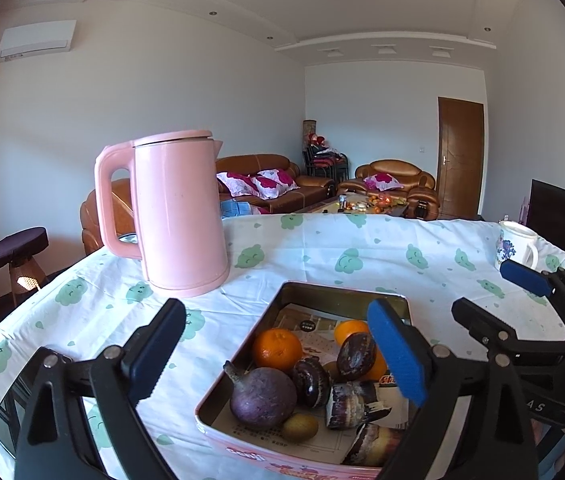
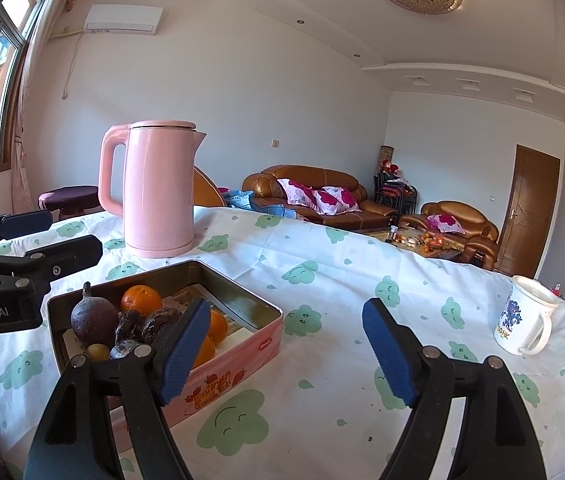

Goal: Organize fruits

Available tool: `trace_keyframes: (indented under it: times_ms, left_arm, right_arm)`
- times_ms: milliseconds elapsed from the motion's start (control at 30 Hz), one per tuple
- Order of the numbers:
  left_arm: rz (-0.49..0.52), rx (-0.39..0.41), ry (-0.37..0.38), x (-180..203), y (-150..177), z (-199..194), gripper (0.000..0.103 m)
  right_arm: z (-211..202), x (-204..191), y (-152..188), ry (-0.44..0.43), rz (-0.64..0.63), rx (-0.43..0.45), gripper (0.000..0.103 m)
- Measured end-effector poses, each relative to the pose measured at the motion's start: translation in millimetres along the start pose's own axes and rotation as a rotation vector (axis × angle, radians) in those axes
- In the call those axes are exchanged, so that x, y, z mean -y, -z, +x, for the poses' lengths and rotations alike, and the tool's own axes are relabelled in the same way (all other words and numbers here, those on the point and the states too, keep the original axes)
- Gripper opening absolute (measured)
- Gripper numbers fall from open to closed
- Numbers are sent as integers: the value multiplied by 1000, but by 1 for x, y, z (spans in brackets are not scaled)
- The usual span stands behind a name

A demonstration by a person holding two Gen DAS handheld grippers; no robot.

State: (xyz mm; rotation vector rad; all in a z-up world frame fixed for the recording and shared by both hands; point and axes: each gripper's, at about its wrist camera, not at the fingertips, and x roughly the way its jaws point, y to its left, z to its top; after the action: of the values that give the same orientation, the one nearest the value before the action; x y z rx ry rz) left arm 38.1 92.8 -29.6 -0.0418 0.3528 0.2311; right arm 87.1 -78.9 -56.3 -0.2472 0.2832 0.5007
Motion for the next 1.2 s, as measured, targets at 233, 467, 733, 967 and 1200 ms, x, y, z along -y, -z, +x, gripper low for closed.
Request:
trace_keyframes:
  times_ms: [233,467,733,967,1200]
  left_arm:
    - [0,1,0,0,0,0,95]
    - [2,3,-2,0,0,-1,99]
    - [10,8,-6,1,-1,-2,101]
    - [9,14,-14,1,-3,-4,103]
    - [8,7,-3,2,-5,-4,103]
  right_arm:
    - [0,-2,0,-5,-8,-5,80]
    - [1,-1,0,-6,-3,-7,81]
    - [1,0,0,-3,0,-3,86]
    - [1,0,0,-3,2,-3,86]
    - [1,3,0,-5,17,-3,86]
